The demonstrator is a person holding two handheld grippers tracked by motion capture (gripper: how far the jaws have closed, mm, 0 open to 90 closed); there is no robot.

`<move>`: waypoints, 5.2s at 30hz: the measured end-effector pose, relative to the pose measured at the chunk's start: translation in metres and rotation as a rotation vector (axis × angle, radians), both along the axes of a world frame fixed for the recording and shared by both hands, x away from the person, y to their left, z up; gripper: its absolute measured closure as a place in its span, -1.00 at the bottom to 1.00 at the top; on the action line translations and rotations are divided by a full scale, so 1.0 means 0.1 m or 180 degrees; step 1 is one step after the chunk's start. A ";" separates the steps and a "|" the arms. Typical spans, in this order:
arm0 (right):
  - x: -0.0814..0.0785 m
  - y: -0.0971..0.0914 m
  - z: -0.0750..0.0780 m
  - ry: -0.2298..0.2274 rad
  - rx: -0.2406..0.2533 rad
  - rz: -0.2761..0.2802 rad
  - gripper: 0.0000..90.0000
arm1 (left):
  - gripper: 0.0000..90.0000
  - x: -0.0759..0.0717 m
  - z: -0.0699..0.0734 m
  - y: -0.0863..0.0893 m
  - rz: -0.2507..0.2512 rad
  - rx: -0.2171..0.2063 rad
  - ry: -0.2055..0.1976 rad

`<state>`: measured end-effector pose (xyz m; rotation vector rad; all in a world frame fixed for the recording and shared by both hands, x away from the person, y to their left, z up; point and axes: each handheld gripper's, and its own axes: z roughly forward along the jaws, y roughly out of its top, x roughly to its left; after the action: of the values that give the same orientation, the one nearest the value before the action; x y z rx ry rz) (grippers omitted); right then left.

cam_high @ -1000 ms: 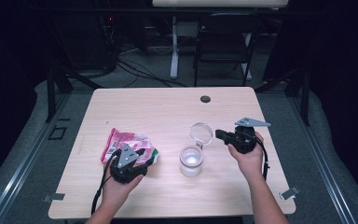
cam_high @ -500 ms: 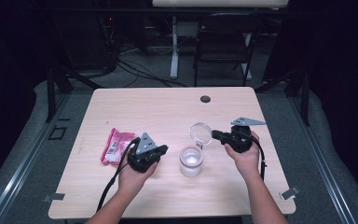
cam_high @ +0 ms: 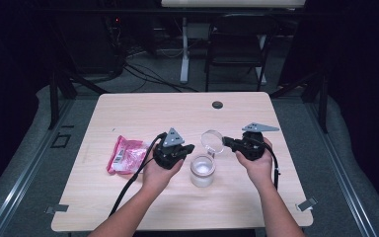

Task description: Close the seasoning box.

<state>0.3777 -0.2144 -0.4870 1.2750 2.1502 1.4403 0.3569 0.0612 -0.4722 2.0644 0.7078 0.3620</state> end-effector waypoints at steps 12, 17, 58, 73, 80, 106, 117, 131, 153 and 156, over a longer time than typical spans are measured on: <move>-0.02 0.01 0.02 -0.0021 0.0018 0.0041 0.97 | 1.00 0.08 0.04 -0.16 -0.0073 0.0004 0.0045; -0.04 0.03 0.03 -0.0046 0.0043 0.0069 0.97 | 1.00 0.06 0.08 -0.19 -0.0098 0.0006 0.0006; -0.25 0.23 0.12 -0.0133 -0.0146 0.0408 0.90 | 1.00 -0.20 -0.07 0.03 -0.0150 -0.0070 0.0040; -0.33 0.35 0.09 -0.0163 -0.0241 0.0525 0.89 | 1.00 -0.29 -0.24 0.12 -0.0133 -0.0082 0.0105; -0.33 0.38 0.07 -0.0157 -0.0261 0.0571 0.87 | 1.00 -0.33 -0.31 0.15 -0.0135 -0.0064 0.0142; -0.33 0.33 0.09 -0.0184 -0.0198 0.0520 0.63 | 0.63 -0.31 -0.30 0.57 0.0159 0.0061 0.0073; -0.32 0.31 0.11 -0.0173 -0.0190 0.0455 0.28 | 0.18 -0.29 -0.24 1.00 0.0508 0.0053 -0.0022; -0.29 0.24 0.11 -0.0169 -0.0232 0.0330 0.18 | 0.09 -0.33 -0.38 1.45 0.0715 0.0069 0.0011; -0.16 -0.01 -0.12 -0.0054 -0.0231 -0.0207 0.10 | 0.09 -0.27 -0.69 1.71 0.0967 0.0026 0.0219; -0.15 -0.03 -0.16 -0.0031 -0.0238 -0.0285 0.10 | 0.09 -0.26 -0.70 1.71 0.0966 0.0020 0.0224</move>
<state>0.3631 -0.2171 -0.5029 1.3169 2.0919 1.3160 0.3306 0.2317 -0.5418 1.9845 1.0683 0.4636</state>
